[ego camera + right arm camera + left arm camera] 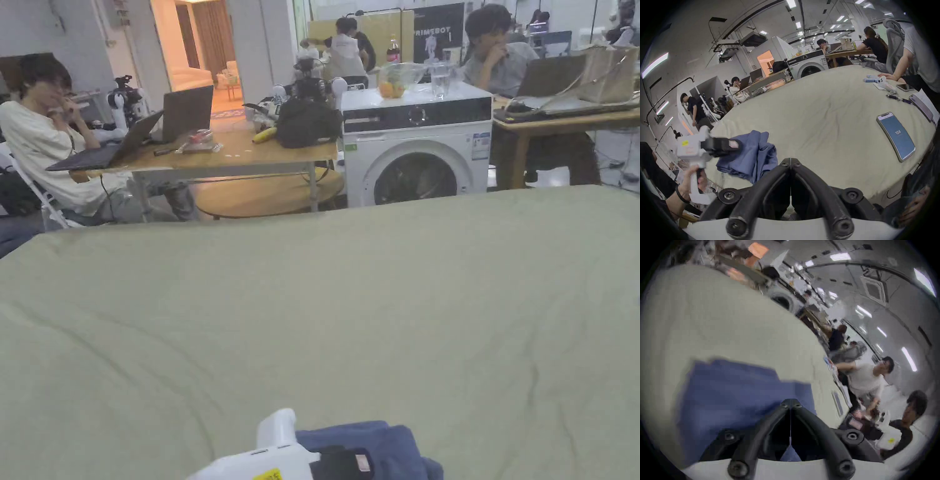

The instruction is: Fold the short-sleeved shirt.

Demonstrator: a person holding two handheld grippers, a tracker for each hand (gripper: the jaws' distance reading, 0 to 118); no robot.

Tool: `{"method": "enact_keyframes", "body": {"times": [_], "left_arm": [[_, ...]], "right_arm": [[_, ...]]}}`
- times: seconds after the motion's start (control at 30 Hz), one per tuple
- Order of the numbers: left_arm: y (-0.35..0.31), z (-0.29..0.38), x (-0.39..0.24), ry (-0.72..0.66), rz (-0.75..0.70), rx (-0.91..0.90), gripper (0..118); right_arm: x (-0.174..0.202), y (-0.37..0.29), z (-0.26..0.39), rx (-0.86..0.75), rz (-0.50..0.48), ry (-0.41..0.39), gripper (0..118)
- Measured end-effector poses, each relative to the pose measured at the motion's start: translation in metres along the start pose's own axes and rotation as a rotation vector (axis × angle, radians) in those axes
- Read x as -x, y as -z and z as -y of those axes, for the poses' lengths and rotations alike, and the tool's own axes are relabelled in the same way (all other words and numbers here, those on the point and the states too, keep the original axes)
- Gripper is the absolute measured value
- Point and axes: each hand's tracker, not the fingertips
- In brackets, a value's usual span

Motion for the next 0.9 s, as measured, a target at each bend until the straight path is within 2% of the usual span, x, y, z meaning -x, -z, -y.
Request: {"method": "enact_keyframes", "body": {"times": [0.03, 0.1, 0.17, 0.27, 0.3, 0.37, 0.4, 0.43, 0.47, 0.57, 0.63, 0.7, 0.8, 0.9], "left_arm": [[0.019, 0.006, 0.001, -0.010, 0.037, 0.055, 0], [0.061, 0.022, -0.006, 0.073, -0.143, 0.129, 0], [0.055, 0.022, -0.008, 0.081, -0.093, 0.070, 0], [0.051, 0.016, -0.014, 0.063, -0.106, 0.089, 0], [0.049, 0.015, -0.015, 0.070, -0.104, 0.092, 7], [0.030, 0.008, -0.019, 0.052, -0.085, 0.073, 45], [0.015, 0.005, -0.018, 0.033, -0.024, 0.037, 55], [0.001, 0.002, -0.017, 0.030, 0.010, 0.008, 58], [-0.016, -0.002, -0.016, 0.031, 0.012, -0.023, 60], [-0.063, -0.008, -0.011, 0.108, -0.101, -0.124, 61], [-0.087, -0.013, -0.002, 0.110, -0.139, -0.125, 61], [-0.104, -0.016, 0.012, 0.101, -0.157, -0.117, 61], [-0.116, -0.016, 0.029, 0.083, -0.171, -0.120, 61], [-0.110, -0.018, 0.048, 0.003, -0.088, -0.116, 61]], "right_arm": [[0.002, 0.001, 0.001, 0.000, -0.003, 0.002, 0], [0.006, 0.006, 0.002, 0.014, -0.019, 0.007, 0], [0.011, 0.012, 0.005, 0.040, -0.026, -0.007, 0], [0.020, 0.027, 0.011, 0.094, -0.046, -0.039, 0], [0.024, 0.036, 0.011, 0.132, -0.075, -0.045, 0], [0.037, 0.055, 0.007, 0.166, -0.099, -0.094, 0], [0.046, 0.067, 0.002, 0.190, -0.125, -0.132, 0], [0.054, 0.078, -0.004, 0.203, -0.154, -0.156, 0], [0.062, 0.091, -0.010, 0.212, -0.182, -0.167, 0], [0.081, 0.128, -0.032, 0.273, -0.236, -0.168, 0], [0.090, 0.154, -0.037, 0.356, -0.190, -0.200, 0], [0.092, 0.177, -0.029, 0.434, -0.086, -0.249, 0], [0.085, 0.177, -0.020, 0.392, -0.116, -0.204, 0], [0.081, 0.174, -0.011, 0.357, -0.124, -0.196, 0]]}}
